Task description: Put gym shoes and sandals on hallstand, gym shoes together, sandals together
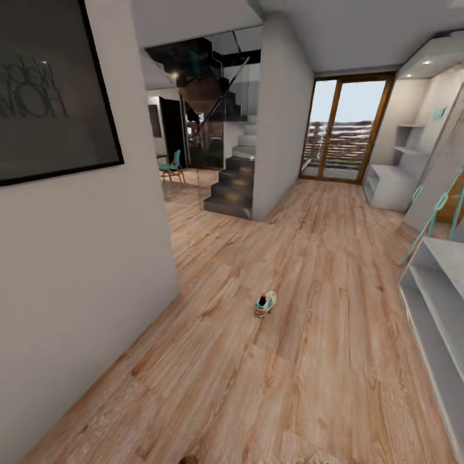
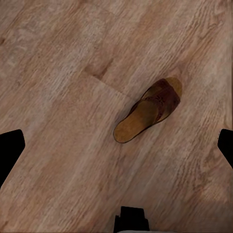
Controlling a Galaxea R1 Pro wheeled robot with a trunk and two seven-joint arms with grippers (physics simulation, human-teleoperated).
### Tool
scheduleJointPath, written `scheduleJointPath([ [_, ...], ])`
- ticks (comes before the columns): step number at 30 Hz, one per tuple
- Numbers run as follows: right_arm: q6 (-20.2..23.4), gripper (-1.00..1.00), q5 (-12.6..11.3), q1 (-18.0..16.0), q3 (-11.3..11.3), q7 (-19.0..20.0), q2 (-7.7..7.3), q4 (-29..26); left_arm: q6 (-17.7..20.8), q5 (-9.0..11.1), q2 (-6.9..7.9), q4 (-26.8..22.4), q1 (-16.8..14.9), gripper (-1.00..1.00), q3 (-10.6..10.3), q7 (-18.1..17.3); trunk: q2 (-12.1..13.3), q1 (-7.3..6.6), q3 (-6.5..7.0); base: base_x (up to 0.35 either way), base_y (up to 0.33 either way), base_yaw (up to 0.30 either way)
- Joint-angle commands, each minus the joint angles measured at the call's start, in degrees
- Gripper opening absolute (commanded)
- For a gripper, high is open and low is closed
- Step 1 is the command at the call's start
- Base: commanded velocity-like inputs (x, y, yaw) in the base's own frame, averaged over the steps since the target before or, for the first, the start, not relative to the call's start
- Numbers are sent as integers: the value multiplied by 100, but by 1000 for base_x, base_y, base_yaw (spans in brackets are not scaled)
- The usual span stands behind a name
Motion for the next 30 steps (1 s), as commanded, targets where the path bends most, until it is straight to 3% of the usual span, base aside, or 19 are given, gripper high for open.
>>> scheduleJointPath([
  [1,-18,100,-2,-4,-5,-1,0,4,-17,34,4,3,-1,100,-4,-2,-3,-2,-5,-205,162,-269],
  [13,-18,100,-4,-4,-5,-4,0,-1,-17,34,8,3,-1,100,-2,-2,-3,-2,-5,-157,168,-244],
  [30,-20,100,-2,-4,-5,-4,-16,-8,-15,22,34,-14,-6,100,-10,-2,-3,-2,-5,-7,10,-18],
])
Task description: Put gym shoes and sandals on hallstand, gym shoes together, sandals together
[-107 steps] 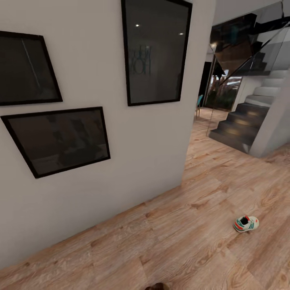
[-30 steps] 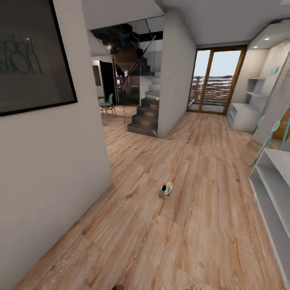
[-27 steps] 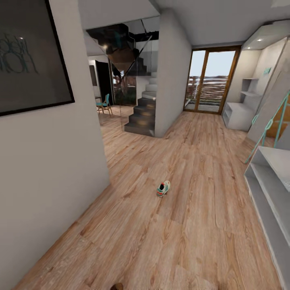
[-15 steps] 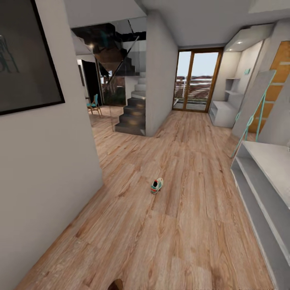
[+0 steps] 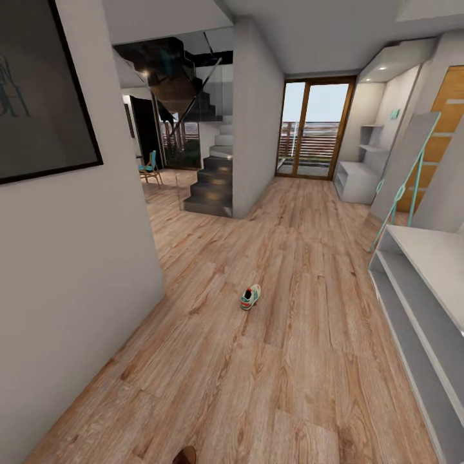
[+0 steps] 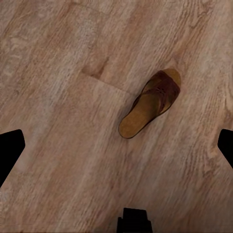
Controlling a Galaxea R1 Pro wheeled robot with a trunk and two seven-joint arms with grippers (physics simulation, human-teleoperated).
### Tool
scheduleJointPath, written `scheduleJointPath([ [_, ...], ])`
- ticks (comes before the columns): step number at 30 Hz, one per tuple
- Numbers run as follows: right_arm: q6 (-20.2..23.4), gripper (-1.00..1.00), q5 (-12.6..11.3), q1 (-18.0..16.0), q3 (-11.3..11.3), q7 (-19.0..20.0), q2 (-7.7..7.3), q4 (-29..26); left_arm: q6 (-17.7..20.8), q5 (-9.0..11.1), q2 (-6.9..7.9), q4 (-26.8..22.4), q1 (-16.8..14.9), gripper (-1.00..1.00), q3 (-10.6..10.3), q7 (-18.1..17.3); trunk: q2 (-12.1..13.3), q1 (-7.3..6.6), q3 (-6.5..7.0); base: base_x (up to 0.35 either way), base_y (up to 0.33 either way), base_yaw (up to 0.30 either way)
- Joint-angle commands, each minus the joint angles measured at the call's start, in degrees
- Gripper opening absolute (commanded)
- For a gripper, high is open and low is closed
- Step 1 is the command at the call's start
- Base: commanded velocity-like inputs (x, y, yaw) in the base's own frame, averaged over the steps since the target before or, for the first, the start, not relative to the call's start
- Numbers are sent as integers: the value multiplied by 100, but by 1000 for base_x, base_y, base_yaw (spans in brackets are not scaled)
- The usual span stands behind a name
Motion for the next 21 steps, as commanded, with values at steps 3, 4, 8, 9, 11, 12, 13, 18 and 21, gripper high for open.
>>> scheduleJointPath([
  [3,-20,100,-2,-3,-5,-4,-2,1,-6,19,15,-21,-17,100,-9,-2,-3,0,-5,0,0,0],
  [4,-21,100,-2,-3,-5,-5,-4,0,-2,12,20,-36,-25,100,-11,-2,-3,0,-5,0,0,0],
  [8,-64,100,23,-14,-5,-50,-15,-118,46,-42,102,-128,-301,100,-23,42,-3,0,-5,0,0,0],
  [9,-72,100,25,-19,-5,-80,-19,-188,56,-46,122,-125,-372,100,-27,44,-3,0,-5,0,0,0],
  [11,-84,100,28,-35,-5,-172,-26,-362,70,-52,157,-115,-522,100,-35,50,-3,0,-5,0,0,0],
  [12,-86,100,31,-48,-5,-237,-31,-458,75,-52,170,-109,-596,100,-38,52,-3,0,-5,0,0,0],
  [13,-88,100,31,-65,-5,-316,-35,-555,81,-52,181,-104,-668,100,-41,53,-3,0,-5,0,0,0],
  [18,-98,100,29,-214,0,-801,-44,-1023,102,-47,209,-85,-989,100,-49,45,-3,0,-5,0,0,0],
  [21,-92,100,24,-349,6,-1008,-43,-1275,121,-45,209,-79,-1129,100,-54,27,-3,0,-5,0,0,0],
])
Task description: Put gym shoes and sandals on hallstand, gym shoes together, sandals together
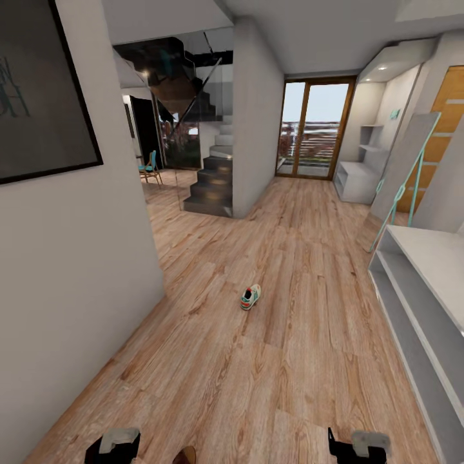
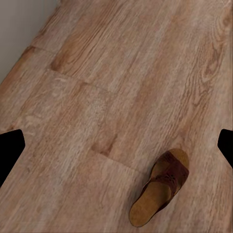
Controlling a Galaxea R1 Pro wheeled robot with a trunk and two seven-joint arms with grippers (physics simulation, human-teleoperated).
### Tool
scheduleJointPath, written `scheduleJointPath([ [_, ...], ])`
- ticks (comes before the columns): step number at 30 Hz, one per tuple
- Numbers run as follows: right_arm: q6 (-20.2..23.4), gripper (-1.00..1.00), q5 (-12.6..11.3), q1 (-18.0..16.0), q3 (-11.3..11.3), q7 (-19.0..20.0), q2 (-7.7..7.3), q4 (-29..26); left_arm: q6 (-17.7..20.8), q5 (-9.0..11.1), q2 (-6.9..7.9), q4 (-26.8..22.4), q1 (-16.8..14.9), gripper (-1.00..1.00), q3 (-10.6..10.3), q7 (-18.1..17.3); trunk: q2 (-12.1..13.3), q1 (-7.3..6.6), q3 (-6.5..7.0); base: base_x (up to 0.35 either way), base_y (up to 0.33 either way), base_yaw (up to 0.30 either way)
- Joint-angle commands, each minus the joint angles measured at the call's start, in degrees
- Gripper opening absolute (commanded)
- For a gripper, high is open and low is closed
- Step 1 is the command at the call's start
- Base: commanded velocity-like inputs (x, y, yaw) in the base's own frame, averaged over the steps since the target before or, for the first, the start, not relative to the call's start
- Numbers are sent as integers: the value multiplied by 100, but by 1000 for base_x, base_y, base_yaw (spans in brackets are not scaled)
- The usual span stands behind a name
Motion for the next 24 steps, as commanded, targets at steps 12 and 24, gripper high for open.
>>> scheduleJointPath([
  [12,9,100,-35,-390,12,-208,-1,-385,158,41,-63,8,-262,100,1,-26,-3,0,-6,0,0,0],
  [24,-13,100,-11,-421,35,155,-1,349,77,34,-107,9,-238,100,1,-34,-3,0,-6,0,0,0],
])
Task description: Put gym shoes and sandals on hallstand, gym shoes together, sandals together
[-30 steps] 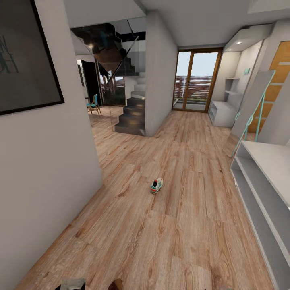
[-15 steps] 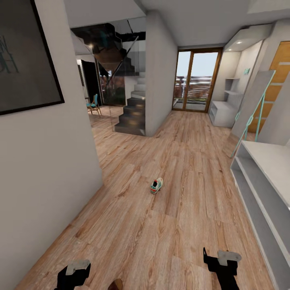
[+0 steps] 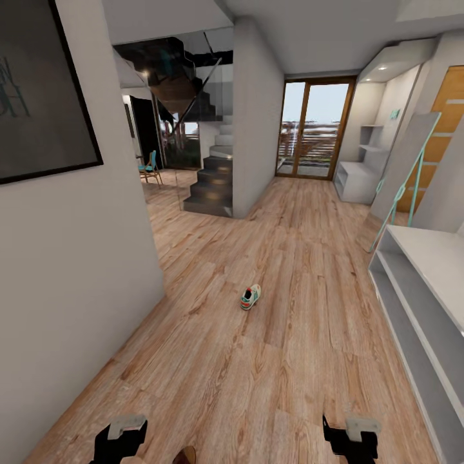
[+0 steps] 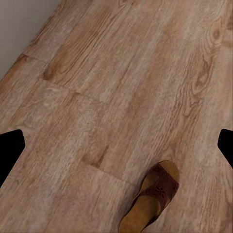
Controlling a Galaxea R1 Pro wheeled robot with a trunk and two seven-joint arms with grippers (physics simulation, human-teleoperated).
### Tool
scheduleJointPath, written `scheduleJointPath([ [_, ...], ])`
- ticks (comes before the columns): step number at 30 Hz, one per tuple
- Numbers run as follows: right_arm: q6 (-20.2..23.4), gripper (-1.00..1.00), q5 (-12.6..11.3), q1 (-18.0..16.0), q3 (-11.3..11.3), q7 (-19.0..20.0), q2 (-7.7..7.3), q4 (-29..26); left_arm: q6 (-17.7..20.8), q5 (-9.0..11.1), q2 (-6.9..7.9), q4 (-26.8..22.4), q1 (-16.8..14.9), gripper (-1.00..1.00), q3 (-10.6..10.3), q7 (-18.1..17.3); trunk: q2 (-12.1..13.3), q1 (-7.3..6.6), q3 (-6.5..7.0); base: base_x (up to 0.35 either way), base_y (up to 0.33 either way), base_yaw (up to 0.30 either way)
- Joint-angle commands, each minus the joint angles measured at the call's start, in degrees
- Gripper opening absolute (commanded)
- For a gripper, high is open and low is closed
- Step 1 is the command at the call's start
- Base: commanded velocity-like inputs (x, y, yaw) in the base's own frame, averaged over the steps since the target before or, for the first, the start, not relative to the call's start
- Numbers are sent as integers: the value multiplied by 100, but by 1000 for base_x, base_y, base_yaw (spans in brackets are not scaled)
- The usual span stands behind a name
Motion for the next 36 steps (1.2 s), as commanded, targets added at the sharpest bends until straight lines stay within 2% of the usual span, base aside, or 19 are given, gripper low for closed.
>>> scheduleJointPath([
  [1,-18,100,1,-4,2,44,-1,93,-19,27,-6,3,-5,100,0,-2,-3,0,-5,15,26,0],
  [9,-22,100,-9,-5,-9,134,-1,228,-26,28,-19,2,-8,100,1,3,-3,0,-5,52,170,-109],
  [16,-22,100,-14,-5,-19,137,-1,238,-31,29,-19,2,-9,100,1,2,-3,0,-5,11,41,-199],
  [34,-19,100,-22,-5,-23,138,-1,228,-24,28,-12,-7,-7,100,-28,-20,-3,0,-5,0,2,-18],
  [36,-17,100,-24,-5,-26,138,-1,221,-13,28,-10,-7,-8,100,-43,-44,-83,43,-41,0,0,0],
])
